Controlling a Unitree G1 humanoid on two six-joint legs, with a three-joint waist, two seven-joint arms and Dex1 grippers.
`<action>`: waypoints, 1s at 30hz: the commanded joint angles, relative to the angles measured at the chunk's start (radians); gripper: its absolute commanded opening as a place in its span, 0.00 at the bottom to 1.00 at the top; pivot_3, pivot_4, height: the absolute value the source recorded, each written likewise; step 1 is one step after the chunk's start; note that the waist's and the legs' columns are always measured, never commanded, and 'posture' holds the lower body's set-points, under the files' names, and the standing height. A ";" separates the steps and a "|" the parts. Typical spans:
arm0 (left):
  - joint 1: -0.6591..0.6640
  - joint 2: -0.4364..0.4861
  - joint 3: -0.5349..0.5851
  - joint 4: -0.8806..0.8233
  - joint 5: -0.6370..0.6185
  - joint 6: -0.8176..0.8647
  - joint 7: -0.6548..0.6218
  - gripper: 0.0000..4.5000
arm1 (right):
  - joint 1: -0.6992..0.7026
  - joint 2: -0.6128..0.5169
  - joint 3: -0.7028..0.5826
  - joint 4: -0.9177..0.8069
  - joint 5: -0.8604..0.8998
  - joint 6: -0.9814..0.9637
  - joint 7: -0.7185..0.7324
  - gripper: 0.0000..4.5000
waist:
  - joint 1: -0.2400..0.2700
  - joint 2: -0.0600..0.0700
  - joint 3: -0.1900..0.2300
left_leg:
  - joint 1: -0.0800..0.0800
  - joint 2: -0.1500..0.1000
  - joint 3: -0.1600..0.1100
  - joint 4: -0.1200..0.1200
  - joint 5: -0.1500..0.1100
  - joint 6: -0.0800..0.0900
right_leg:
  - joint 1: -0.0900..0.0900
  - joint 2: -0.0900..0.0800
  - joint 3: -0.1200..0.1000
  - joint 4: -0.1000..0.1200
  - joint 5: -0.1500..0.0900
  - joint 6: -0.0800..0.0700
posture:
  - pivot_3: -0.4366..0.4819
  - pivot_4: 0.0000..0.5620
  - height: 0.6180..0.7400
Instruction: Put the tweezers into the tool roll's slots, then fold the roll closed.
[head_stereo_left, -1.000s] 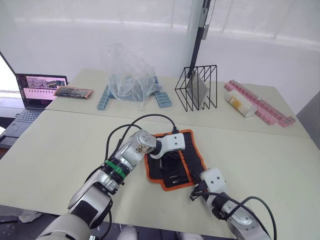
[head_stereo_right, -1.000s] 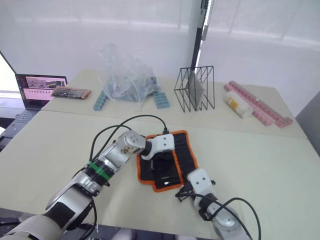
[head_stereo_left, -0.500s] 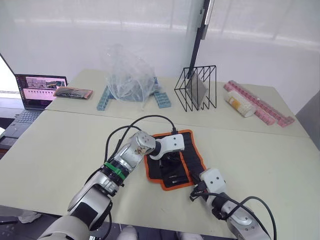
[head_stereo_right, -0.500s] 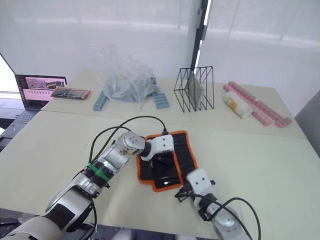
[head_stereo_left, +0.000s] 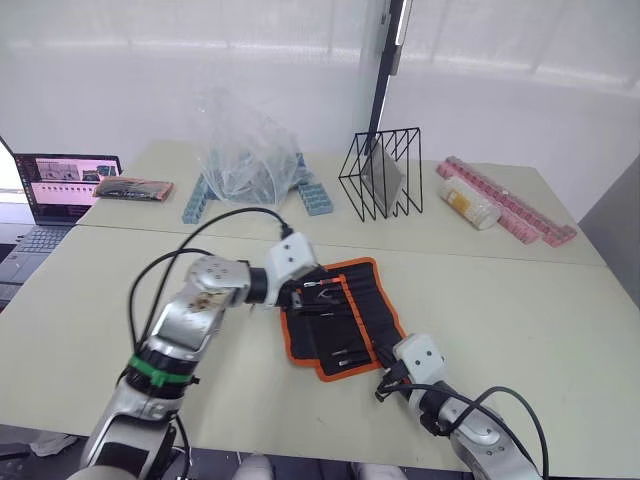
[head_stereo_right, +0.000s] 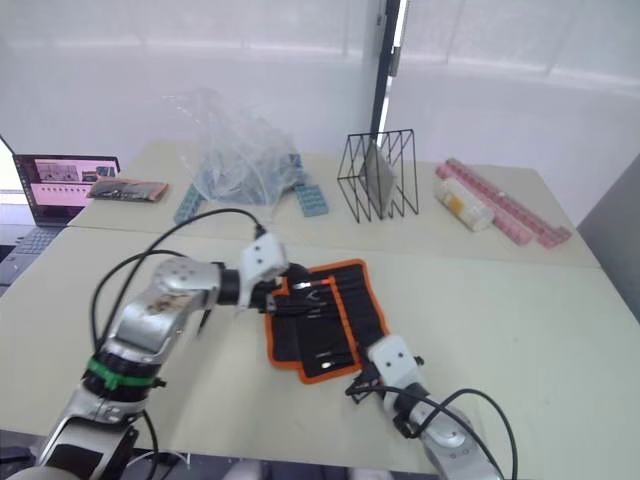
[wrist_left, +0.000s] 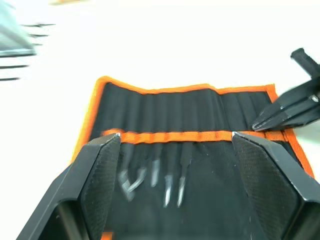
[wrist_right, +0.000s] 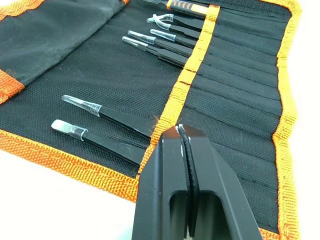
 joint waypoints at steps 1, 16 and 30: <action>0.132 0.076 0.137 -0.087 -0.046 -0.012 0.025 0.84 | 0.032 -0.017 0.016 0.151 -0.012 0.129 0.010 0.00 | -0.002 0.001 0.001 | 0.000 0.000 0.000 0.000 0.000 0.000 | 0.000 0.000 0.000 0.000 0.000 0.000 | 0.48 0.27 0.84; 0.895 0.026 0.770 -0.088 -0.202 -0.321 0.071 0.84 | 0.009 -0.039 -0.005 0.173 -0.001 0.120 0.051 0.00 | 0.005 -0.009 0.005 | 0.005 0.001 0.004 -0.001 -0.003 -0.004 | -0.002 -0.008 -0.001 -0.003 -0.005 -0.009 | 0.48 0.27 0.84; 1.095 -0.050 0.819 -0.135 -0.285 -0.428 0.126 0.84 | -0.024 -0.052 -0.011 0.196 -0.003 0.119 0.090 0.00 | 0.022 -0.010 0.005 | -0.003 0.015 0.011 0.000 -0.010 -0.016 | -0.010 -0.019 -0.022 -0.019 -0.006 -0.011 | 0.48 0.27 0.84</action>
